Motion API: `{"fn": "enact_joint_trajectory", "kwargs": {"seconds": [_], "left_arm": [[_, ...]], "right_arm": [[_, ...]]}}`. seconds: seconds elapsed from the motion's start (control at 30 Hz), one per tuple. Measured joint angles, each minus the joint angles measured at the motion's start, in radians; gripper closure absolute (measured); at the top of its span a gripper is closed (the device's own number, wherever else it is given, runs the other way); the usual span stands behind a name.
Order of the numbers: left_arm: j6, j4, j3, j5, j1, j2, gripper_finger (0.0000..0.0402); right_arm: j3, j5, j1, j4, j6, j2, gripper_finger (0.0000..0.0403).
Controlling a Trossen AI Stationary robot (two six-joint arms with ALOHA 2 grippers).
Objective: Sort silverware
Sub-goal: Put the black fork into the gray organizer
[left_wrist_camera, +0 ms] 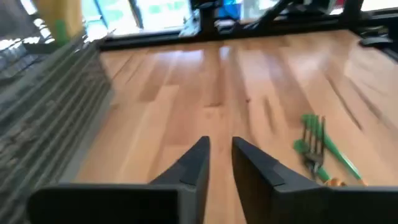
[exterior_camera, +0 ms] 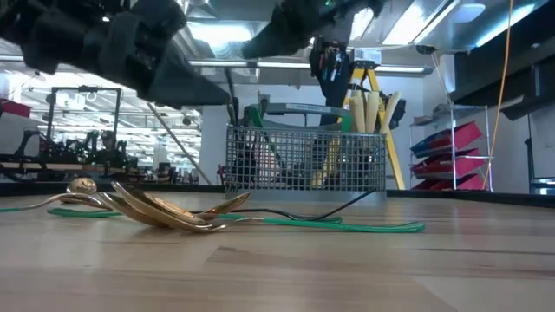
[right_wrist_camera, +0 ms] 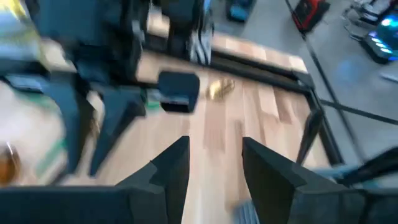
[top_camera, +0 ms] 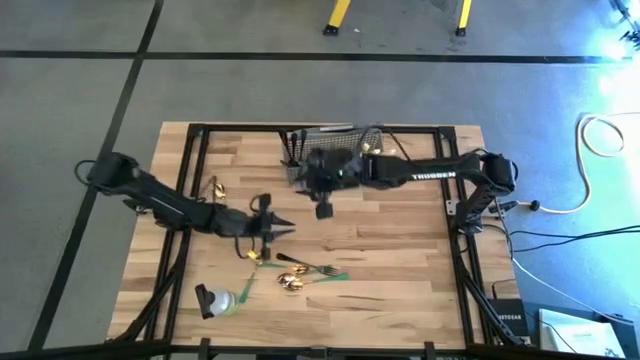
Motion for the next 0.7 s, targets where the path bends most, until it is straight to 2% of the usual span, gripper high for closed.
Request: {"fn": "enact_joint_trajectory", "kwargs": {"seconds": [0.1, 0.17, 0.2, 0.27, 0.3, 0.4, 0.5, 0.63, 0.7], "left_arm": [[0.013, 0.099, 0.011, -0.007, -0.015, 0.124, 0.0304], [0.01, 0.129, 0.024, -0.015, -0.023, 0.183, 0.0277], [0.005, 0.136, 0.029, -0.025, -0.026, 0.204, 0.0264], [-0.014, 0.14, 0.036, -0.039, -0.037, 0.234, 0.0241], [-0.024, 0.138, 0.036, -0.041, -0.042, 0.243, 0.0231], [-0.024, 0.14, 0.036, -0.044, -0.061, 0.253, 0.0211], [0.006, 0.133, 0.036, -0.045, -0.092, 0.253, 0.0198], [0.004, 0.119, 0.036, -0.059, -0.129, 0.256, 0.0187], [0.006, 0.099, 0.036, -0.059, -0.137, 0.266, 0.0187]], "right_arm": [[0.0, 0.144, 0.075, -0.057, -0.029, 0.0, 0.0274], [0.0, 0.172, 0.118, -0.101, -0.007, -0.002, 0.0274], [0.0, 0.137, 0.135, -0.138, 0.033, -0.009, 0.0274], [0.0, -0.022, 0.179, -0.214, 0.085, -0.018, 0.0274], [-0.002, -0.05, 0.209, -0.233, 0.095, -0.02, 0.0274], [-0.048, 0.032, 0.305, -0.26, 0.162, -0.021, 0.0274], [-0.152, 0.098, 0.36, -0.155, 0.23, -0.005, 0.0274], [-0.304, 0.137, 0.403, 0.142, 0.363, 0.008, 0.0274], [-0.357, 0.176, 0.419, 0.222, 0.412, 0.014, 0.0274]]}}
